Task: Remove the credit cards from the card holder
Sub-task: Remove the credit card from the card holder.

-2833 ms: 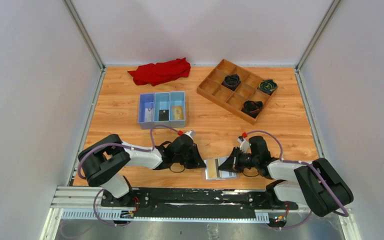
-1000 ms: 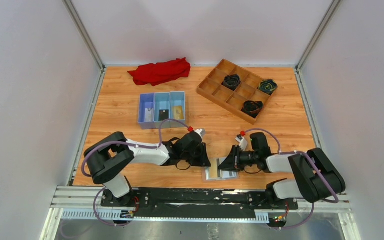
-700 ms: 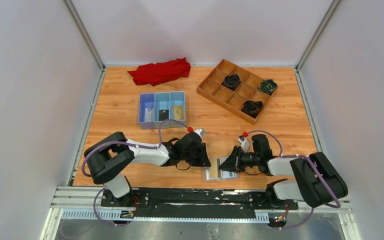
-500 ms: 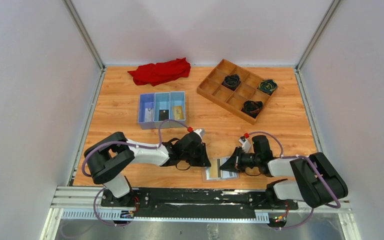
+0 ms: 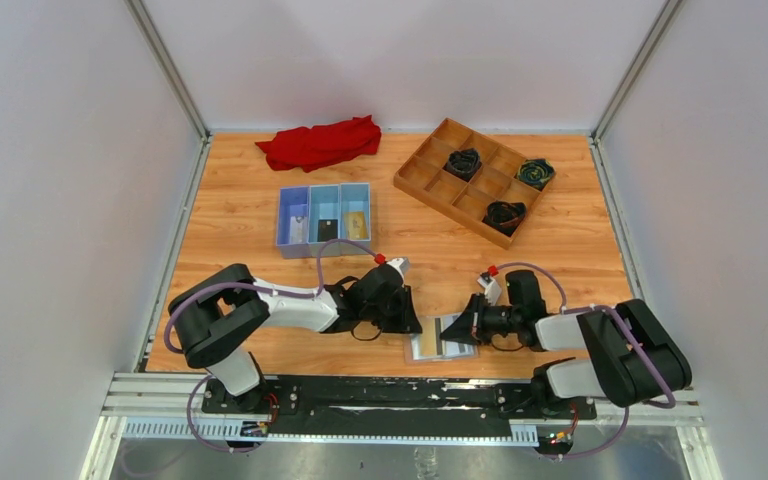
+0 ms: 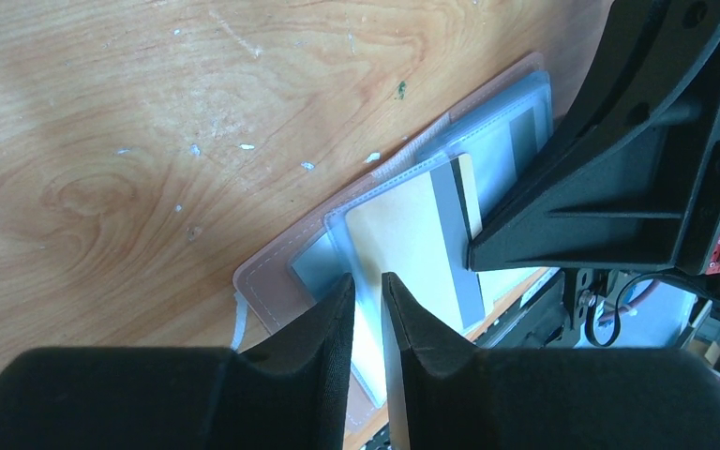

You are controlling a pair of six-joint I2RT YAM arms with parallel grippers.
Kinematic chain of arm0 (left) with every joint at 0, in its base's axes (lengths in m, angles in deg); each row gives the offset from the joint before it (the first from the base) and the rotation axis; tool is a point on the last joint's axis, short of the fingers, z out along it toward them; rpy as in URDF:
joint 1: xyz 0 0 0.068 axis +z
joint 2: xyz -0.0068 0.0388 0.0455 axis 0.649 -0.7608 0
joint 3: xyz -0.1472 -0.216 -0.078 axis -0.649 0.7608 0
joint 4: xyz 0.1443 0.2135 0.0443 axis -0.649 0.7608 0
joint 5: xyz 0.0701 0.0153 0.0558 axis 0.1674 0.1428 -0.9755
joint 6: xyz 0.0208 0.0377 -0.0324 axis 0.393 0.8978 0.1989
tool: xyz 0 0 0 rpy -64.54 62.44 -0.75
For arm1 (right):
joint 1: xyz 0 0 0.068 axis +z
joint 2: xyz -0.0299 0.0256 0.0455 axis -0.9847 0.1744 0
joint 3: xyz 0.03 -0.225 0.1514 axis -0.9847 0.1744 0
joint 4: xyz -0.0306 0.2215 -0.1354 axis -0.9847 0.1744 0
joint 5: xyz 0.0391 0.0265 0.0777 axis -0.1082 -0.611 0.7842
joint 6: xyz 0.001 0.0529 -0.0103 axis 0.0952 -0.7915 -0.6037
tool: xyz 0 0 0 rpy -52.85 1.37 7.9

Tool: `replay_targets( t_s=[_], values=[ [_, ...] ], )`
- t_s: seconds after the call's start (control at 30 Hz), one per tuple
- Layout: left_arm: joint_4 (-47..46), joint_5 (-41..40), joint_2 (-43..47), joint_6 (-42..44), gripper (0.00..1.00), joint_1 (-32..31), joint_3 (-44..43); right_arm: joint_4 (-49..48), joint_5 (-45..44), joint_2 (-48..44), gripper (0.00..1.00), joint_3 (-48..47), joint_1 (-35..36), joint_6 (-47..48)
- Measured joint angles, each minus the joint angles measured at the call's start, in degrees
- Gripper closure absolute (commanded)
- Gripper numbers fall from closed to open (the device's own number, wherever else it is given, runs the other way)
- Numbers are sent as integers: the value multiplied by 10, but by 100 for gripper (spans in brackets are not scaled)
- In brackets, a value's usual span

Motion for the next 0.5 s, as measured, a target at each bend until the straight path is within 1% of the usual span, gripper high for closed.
replay_targets(
  t_s=[0.07, 0.13, 0.23, 0.3, 0.4, 0.5],
  values=[
    [-1, 0, 0, 0, 77, 0, 0, 0, 10, 7, 81, -2, -6, 6],
    [-3, 0, 0, 0, 77, 0, 1, -2, 19, 9, 78, -3, -10, 9],
    [-4, 0, -1, 0, 77, 0, 1, -4, 26, 7, 78, -4, -12, 10],
    [-5, 1, -1, 0, 77, 0, 1, -2, 26, 3, 80, -4, -12, 10],
    [-6, 1, -2, 0, 77, 0, 1, 4, 21, -3, 87, -4, -13, 9],
    [-8, 2, -3, 0, 77, 0, 1, 9, 13, -5, 99, -3, -13, 8]
  ],
)
